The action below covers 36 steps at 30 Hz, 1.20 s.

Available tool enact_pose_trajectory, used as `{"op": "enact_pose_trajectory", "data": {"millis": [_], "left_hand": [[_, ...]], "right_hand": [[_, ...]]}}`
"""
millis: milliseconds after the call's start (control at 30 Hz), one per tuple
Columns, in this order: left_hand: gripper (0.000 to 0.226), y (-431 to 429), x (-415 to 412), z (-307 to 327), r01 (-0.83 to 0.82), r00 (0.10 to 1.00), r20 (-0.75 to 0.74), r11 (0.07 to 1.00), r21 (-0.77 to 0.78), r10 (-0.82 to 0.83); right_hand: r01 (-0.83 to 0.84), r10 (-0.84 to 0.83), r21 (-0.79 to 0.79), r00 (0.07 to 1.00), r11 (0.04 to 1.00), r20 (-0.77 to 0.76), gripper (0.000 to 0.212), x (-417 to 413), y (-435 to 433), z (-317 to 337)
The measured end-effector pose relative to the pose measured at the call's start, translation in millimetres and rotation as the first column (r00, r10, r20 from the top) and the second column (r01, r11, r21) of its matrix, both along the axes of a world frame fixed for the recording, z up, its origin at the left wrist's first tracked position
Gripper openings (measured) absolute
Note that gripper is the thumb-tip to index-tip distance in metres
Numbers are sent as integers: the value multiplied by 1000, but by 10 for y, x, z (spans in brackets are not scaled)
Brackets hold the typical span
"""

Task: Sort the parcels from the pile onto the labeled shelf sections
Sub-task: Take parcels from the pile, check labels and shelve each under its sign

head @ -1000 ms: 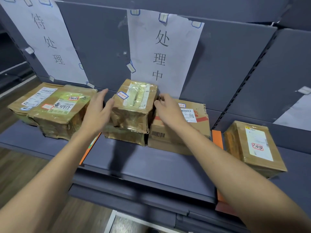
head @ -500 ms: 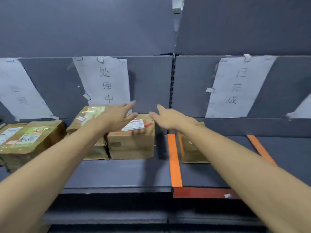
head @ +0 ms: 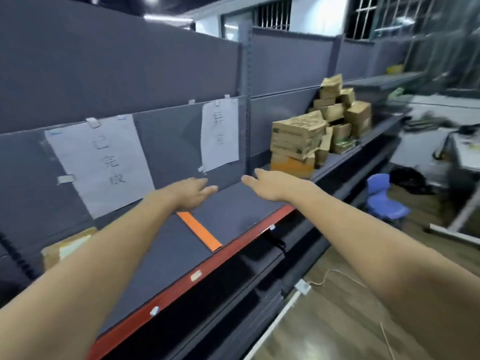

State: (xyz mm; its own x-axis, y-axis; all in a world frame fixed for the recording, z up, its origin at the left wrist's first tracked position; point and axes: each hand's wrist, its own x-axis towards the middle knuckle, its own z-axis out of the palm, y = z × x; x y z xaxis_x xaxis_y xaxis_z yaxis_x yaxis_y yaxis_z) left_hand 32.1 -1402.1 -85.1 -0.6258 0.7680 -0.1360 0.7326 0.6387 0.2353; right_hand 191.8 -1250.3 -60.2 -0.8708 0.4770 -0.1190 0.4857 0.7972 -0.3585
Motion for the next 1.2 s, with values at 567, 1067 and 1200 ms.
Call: {"op": "enact_pose_trajectory", "data": {"millis": [567, 1067, 1200], "left_hand": [[85, 4560, 790, -384, 488, 872, 1, 869, 88, -490], [61, 6747, 273, -318, 376, 916, 51, 898, 230, -397], [51, 7014, -145, -228, 230, 967, 39, 927, 297, -253]], "right_hand": [[506, -507, 43, 858, 862, 75, 50, 1452, 3561, -227], [420, -419, -79, 907, 904, 23, 56, 743, 6043, -514], [233, -237, -118, 971, 965, -19, 47, 9, 6703, -570]]}}
